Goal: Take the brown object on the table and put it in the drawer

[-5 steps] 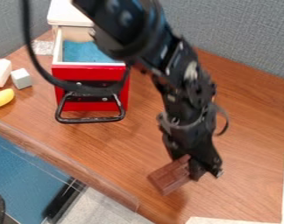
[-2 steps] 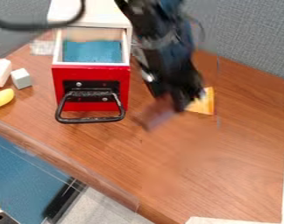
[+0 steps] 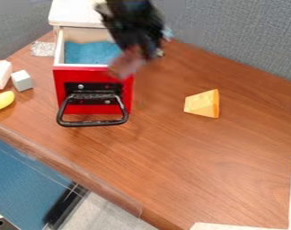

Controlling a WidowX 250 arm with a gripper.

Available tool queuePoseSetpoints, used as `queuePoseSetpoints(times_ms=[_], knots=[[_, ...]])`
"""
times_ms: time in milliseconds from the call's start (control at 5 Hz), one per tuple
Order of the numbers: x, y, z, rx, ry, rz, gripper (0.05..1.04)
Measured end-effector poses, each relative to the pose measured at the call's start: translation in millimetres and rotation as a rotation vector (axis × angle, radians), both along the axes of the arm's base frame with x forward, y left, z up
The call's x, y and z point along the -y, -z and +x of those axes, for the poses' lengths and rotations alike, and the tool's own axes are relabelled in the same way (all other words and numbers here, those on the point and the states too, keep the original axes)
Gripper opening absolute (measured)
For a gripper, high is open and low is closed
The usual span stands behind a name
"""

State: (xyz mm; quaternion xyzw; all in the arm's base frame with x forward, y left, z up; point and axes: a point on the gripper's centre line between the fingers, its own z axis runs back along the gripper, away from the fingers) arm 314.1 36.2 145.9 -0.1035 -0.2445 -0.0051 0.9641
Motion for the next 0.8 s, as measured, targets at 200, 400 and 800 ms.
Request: queuePoseSetpoints(times_ms=[200,400,800], knots=[[-19,-0.1,12,-0.006,-0.006,0.009,0.564],[-44,1.4,21,-0.009,-0.031,0.027,0.564],[-55,23.8,37,-0.029,0.010,0.099,0.564]])
